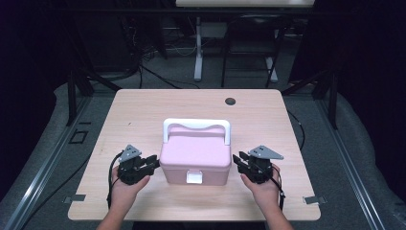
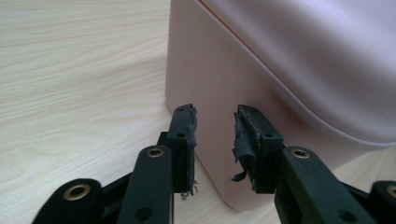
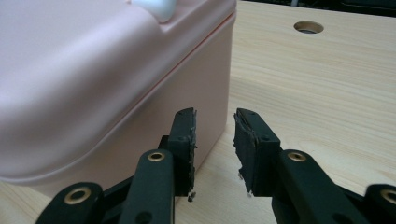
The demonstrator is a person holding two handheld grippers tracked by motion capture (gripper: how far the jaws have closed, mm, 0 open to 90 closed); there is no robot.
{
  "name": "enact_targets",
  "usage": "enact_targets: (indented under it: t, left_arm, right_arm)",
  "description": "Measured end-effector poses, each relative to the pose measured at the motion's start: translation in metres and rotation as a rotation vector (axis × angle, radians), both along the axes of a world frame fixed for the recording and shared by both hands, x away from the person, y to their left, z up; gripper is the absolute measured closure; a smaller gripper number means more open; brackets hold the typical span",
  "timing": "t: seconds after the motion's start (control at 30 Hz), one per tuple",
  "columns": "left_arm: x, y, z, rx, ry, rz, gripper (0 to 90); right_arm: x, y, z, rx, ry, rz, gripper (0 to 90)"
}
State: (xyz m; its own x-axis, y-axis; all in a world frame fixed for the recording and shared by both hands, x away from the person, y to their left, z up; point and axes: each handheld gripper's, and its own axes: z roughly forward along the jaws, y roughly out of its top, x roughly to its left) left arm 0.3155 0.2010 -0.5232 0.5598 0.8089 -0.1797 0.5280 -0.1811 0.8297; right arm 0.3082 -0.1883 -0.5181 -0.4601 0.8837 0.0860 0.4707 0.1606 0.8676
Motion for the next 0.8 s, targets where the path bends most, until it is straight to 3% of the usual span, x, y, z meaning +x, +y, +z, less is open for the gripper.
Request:
enact_targets:
  t: [0.27, 0.4, 0.6, 0.7, 0.8]
  left_arm:
    - [-0.006, 0.002, 0.001, -0.033, -0.001, -0.001, 68.5]
    - [-0.01, 0.002, 0.003, -0.051, 0.009, -0.001, 71.5]
    - [-0.01, -0.004, 0.007, -0.033, 0.012, -0.012, 82.8]
    - [-0.01, -0.005, 0.008, -0.037, 0.023, -0.019, 87.7]
    - [-0.012, -0.007, 0.011, -0.006, 0.021, -0.029, 89.3]
  right_arm:
    - [0.004, 0.007, -0.004, -0.001, 0.014, 0.025, 72.3]
    - [0.004, 0.006, -0.005, 0.034, 0.031, 0.046, 78.5]
    - [0.001, 0.012, -0.004, 0.006, 0.02, 0.044, 89.0]
    - [0.0, 0.016, -0.001, -0.022, 0.025, 0.028, 89.7]
    - [0.002, 0.016, 0.0, 0.001, 0.055, 0.022, 89.9]
